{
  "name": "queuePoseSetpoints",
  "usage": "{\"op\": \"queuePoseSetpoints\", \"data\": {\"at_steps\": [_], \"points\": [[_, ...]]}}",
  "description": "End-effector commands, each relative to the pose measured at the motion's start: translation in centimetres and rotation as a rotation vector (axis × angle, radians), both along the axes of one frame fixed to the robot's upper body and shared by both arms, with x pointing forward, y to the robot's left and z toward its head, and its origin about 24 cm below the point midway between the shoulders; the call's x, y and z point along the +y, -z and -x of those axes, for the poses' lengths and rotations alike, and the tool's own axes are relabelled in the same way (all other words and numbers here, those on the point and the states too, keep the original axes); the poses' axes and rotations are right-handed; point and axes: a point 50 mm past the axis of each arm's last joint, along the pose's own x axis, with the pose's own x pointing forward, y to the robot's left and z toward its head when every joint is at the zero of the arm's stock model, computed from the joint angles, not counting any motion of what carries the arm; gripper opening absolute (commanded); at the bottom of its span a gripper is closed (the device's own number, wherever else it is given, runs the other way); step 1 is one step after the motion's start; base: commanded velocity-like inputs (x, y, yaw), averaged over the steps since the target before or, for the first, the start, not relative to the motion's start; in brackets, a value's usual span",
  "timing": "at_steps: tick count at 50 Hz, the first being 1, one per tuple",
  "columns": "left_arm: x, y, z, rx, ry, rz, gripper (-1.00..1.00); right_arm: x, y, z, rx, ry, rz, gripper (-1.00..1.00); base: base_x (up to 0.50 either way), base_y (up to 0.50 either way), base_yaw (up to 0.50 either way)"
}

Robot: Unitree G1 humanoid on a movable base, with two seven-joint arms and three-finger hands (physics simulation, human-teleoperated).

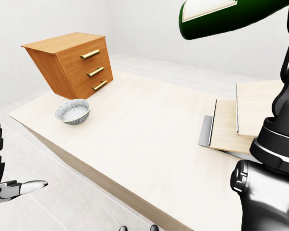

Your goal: Put the wine bottle on the wine rack.

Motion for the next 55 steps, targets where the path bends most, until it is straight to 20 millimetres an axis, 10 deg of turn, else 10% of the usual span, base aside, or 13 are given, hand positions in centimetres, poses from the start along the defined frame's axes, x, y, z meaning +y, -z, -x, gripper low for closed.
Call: {"op": "queuePoseSetpoints", "data": {"at_steps": [1,27,55], "points": [[0.1,0.2,0.0,0.009,-0.002,0.006,1.0,-2.0,-0.7,1.7,-0.012,-0.017,-0.071,-1.0,0.0,0.0,0.0],[-0.3,-0.1,0.0,-0.003,0.002,-0.001,1.0,-5.5,0.1,4.8,0.04,0.077,0.013,-1.0,0.0,0.0,0.0],[0.2,1.3,-0.5,0.061,0.014,0.018,1.0,-7.2,1.9,0.8,0.136,0.275,0.2,-1.0,0.0,0.0,0.0]]}}
